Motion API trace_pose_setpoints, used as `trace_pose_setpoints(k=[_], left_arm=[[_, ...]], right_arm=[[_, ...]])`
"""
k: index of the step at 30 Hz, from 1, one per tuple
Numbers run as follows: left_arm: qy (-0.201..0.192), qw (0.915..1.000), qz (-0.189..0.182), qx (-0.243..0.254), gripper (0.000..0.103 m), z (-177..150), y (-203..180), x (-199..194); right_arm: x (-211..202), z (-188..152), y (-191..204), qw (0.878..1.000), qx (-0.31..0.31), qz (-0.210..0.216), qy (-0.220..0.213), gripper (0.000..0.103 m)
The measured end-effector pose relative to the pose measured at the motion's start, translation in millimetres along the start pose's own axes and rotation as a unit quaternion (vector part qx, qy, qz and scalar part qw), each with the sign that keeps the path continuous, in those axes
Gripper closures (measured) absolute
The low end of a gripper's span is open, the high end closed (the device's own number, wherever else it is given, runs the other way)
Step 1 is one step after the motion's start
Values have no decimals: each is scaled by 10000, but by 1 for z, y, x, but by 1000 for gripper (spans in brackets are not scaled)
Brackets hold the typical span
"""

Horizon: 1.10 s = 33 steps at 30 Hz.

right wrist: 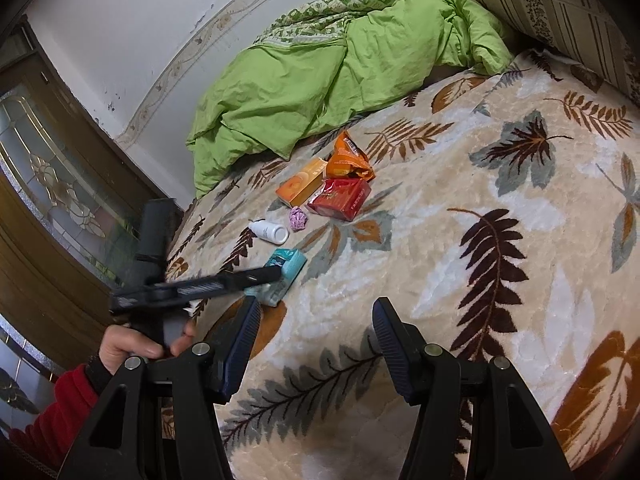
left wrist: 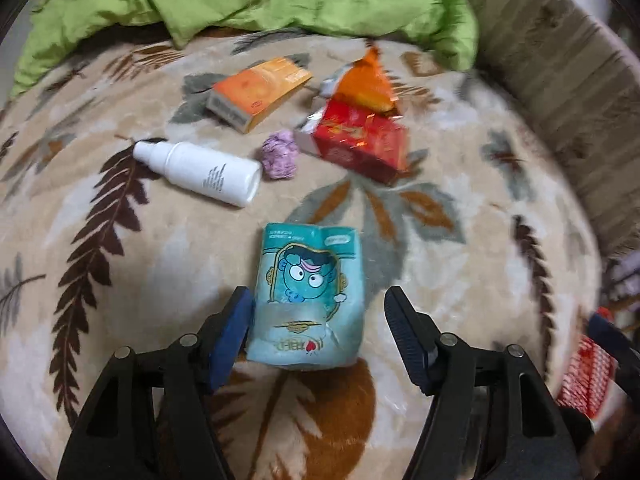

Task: Collect trash
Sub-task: 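Grasp the teal snack packet with the left tool while the right tool grasps the purple paper ball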

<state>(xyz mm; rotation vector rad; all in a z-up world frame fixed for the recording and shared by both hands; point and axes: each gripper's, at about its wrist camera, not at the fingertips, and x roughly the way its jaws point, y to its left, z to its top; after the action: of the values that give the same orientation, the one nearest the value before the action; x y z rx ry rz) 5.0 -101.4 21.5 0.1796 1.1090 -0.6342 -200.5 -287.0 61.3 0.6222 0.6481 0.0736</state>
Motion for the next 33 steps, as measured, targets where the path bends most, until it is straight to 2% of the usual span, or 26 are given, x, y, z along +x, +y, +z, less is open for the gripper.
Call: trace_pose_setpoints(k=[1, 2, 4, 5, 6, 7, 11, 15, 19, 23, 26, 33], left_arm=[[-19, 9998, 185, -120, 46, -1, 0, 4], [-30, 9989, 382, -253, 51, -3, 2, 7], [-133, 9974, 563, -425, 68, -5, 5, 7], [-208, 9964, 556, -601, 72, -6, 10, 4], [-254, 9950, 520, -813, 82, -9, 15, 0], [-275, 9939, 490, -949, 87, -11, 18, -2], [-596, 9877, 435, -1376, 88, -31, 22, -24], [-1037, 9829, 544, -1418, 88, -49, 16, -47], [-1335, 9790, 874, -1271, 88, -57, 19, -55], [-1370, 9767, 928, -1366, 88, -59, 31, -54], [-1333, 9769, 893, -1414, 88, -60, 36, -52], [-1275, 9773, 787, -1497, 88, -56, 39, -45]], right_arm=[[-1, 0, 0, 10000, 1, 3, -16, 41], [-2, 0, 0, 10000, 0, 4, -33, 41], [-4, 0, -1, 10000, -3, 1, -60, 41], [-4, 0, -1, 10000, -6, 3, -75, 41], [-5, 0, -1, 10000, -6, 7, -86, 41], [-6, 0, -1, 10000, -2, 7, -97, 41], [-7, 0, -2, 9999, 1, -22, -107, 41], [-5, 0, -1, 9999, -21, -94, -39, 41], [4, 0, 4, 9995, -151, -218, 186, 41], [25, 2, 12, 9966, -390, -341, 646, 42], [47, 12, 22, 9942, -627, -411, 775, 49], [124, 60, 48, 9925, -712, -294, 952, 51]])
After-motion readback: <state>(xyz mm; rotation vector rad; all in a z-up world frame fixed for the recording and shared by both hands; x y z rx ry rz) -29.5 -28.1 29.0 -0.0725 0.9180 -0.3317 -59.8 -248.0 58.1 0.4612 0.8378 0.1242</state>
